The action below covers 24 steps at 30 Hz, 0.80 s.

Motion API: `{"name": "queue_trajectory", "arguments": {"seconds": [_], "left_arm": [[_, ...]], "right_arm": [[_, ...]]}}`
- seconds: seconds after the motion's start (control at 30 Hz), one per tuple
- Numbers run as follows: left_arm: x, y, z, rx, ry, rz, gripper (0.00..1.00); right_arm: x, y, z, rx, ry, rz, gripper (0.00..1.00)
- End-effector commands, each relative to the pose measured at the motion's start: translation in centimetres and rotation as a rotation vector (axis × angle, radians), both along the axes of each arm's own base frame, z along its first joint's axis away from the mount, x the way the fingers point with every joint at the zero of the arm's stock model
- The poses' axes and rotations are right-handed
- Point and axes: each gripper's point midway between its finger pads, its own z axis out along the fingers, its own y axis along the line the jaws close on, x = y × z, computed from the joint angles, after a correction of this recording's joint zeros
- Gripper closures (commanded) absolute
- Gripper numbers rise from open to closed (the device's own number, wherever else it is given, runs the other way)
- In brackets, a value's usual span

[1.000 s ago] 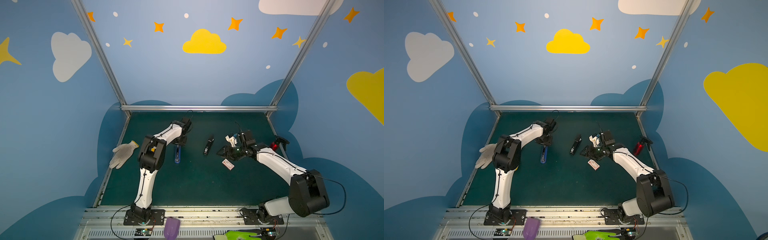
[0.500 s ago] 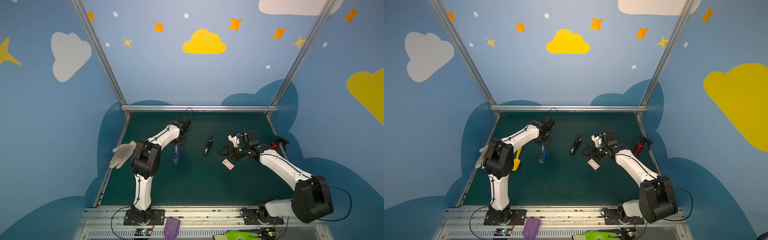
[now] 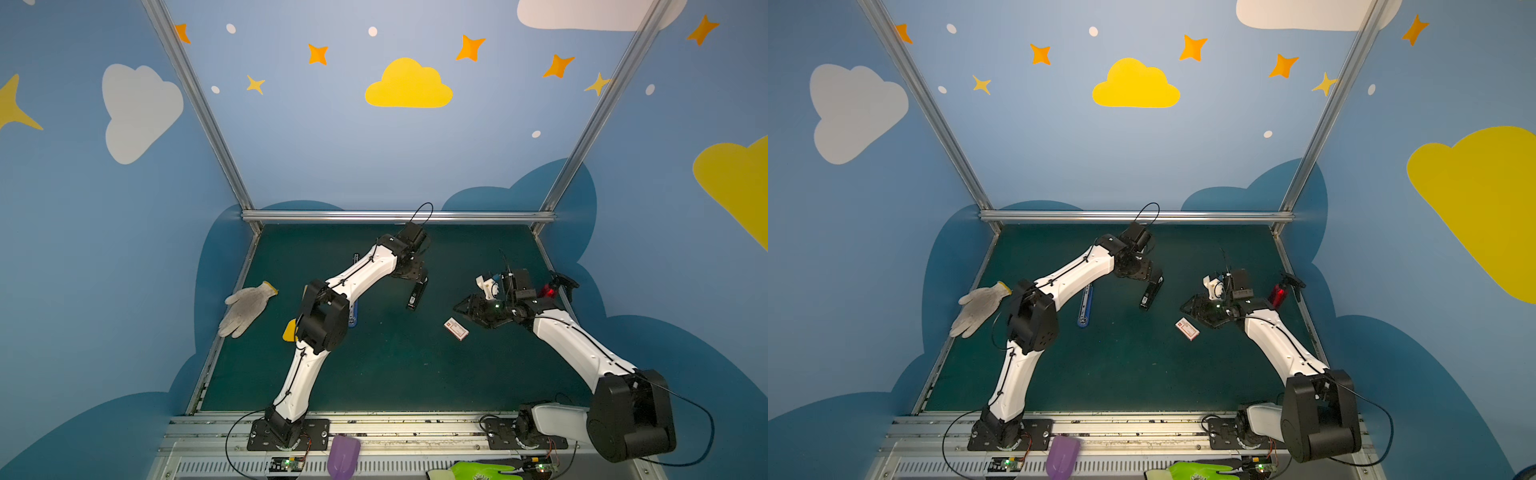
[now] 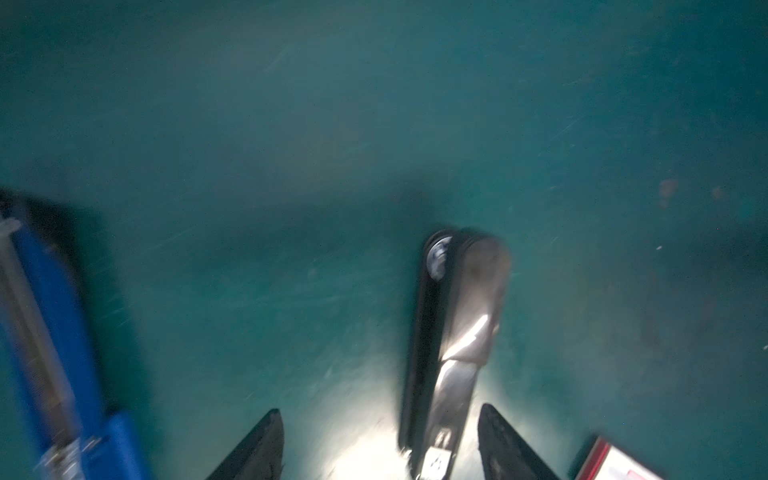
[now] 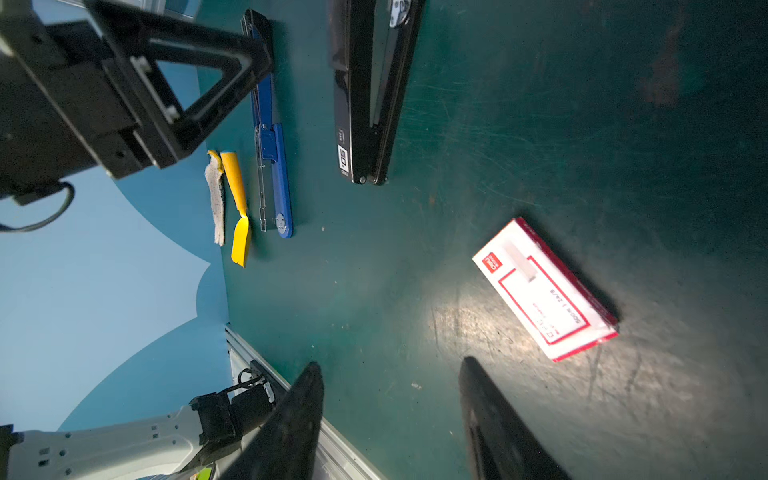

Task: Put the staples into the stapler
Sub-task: 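Move the left gripper over the black stapler while the right approaches the staple box, then grasp the black stapler base with the left gripper while the right grips its top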

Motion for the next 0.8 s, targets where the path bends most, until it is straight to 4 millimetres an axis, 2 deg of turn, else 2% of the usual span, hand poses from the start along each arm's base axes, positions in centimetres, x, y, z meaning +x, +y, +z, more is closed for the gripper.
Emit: {"name": "queue_trajectory", "arguments": {"seconds": [0.0, 0.17, 0.33, 0.47, 0.63, 0.77], "left_arm": [[0.1, -2.0, -1.3, 0.005, 0.038, -0.034, 0.26], [1.4, -3.8, -3.4, 0.009, 0.055, -0.049, 0.28], [1.7, -4.7, -4.6, -0.006, 0.064, -0.068, 0.37], [1.3, -4.7, -5.1, 0.006, 0.078, -0.087, 0.53], [0.0, -3.4, -5.3, 0.071, 0.091, -0.107, 0.75], [-1.4, -2.1, -4.5, 0.094, 0.066, -0.12, 0.85]], "right_arm": [[-0.9, -0.7, -0.1, 0.011, 0.014, -0.012, 0.46], [-1.3, -1.2, -0.4, 0.017, 0.023, -0.022, 0.47], [-1.5, -1.3, -1.0, 0.023, 0.037, -0.03, 0.47], [-1.2, -1.1, -1.4, 0.044, 0.042, -0.034, 0.47], [-0.2, -0.6, -1.7, 0.069, 0.047, -0.036, 0.47], [1.0, 0.0, -2.1, 0.098, 0.051, -0.032, 0.48]]}}
